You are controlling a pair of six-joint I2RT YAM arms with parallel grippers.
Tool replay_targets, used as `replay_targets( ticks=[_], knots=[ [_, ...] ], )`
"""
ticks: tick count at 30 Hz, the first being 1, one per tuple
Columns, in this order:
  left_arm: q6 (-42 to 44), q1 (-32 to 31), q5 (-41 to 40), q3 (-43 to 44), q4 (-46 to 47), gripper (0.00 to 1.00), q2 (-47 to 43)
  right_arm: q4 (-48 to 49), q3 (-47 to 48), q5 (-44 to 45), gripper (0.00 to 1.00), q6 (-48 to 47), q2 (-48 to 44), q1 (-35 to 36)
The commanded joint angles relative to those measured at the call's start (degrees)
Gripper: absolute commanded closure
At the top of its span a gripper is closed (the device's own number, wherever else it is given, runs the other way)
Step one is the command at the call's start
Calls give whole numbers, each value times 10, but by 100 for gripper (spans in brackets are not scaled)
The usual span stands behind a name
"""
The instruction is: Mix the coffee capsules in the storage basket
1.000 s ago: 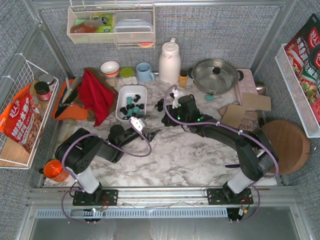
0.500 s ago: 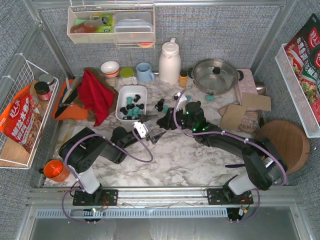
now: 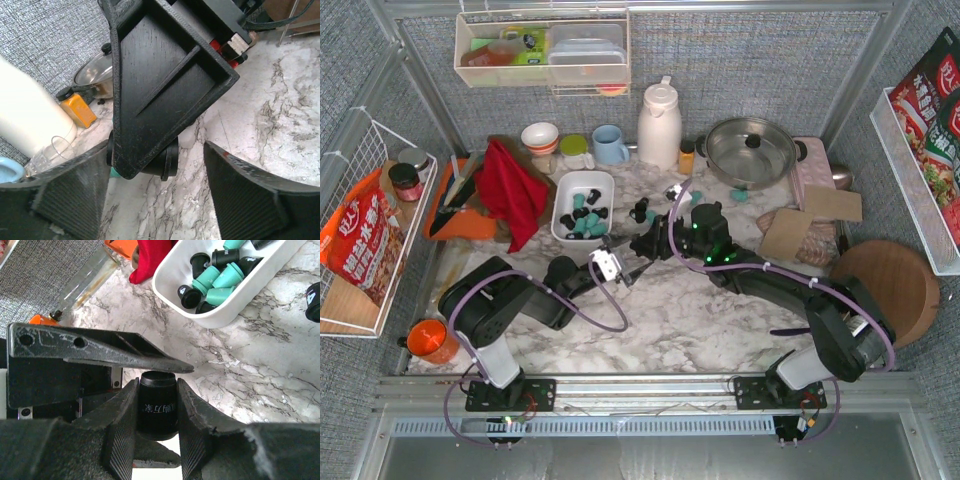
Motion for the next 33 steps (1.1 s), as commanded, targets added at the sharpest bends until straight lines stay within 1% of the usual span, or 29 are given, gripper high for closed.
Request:
replay_targets(
  ticks=[1, 5, 7, 11, 14, 19, 23, 25, 27, 30, 33],
  knots=[
    [22, -4, -1, -1, 45, 25, -4, 9, 6, -9, 76, -1, 1, 0],
    [33, -7, -1, -2, 45, 44, -8, 1, 10, -8, 74, -4, 0, 1],
    [36, -7, -6, -3, 45, 50, -9, -11, 14, -7, 71, -7, -2, 1],
    [37, -8, -17, -4, 45, 55, -11, -34, 20, 4, 65, -18, -8, 0],
    [32, -7, -32, -6, 45, 56, -9, -60, 21, 38, 59, -36, -28, -2],
    [19, -5, -70, -12, 35, 58, -8, -148, 36, 133, 51, -91, -80, -9],
    [-16, 14, -97, -8, 8, 63, -17, -210, 43, 225, 48, -131, -108, -13],
    [-52, 35, -107, 2, -28, 68, -28, -241, 48, 287, 46, -150, -107, -15],
    [-88, 67, -115, 22, -93, 72, -43, -271, 57, 331, 44, -185, -95, -20],
    [-140, 108, -125, 81, -246, 75, -60, -294, 70, 350, 36, -240, -65, -33],
    [-158, 136, -148, 156, -406, 75, -49, -328, 102, 352, 29, -289, -24, -50]
  ],
)
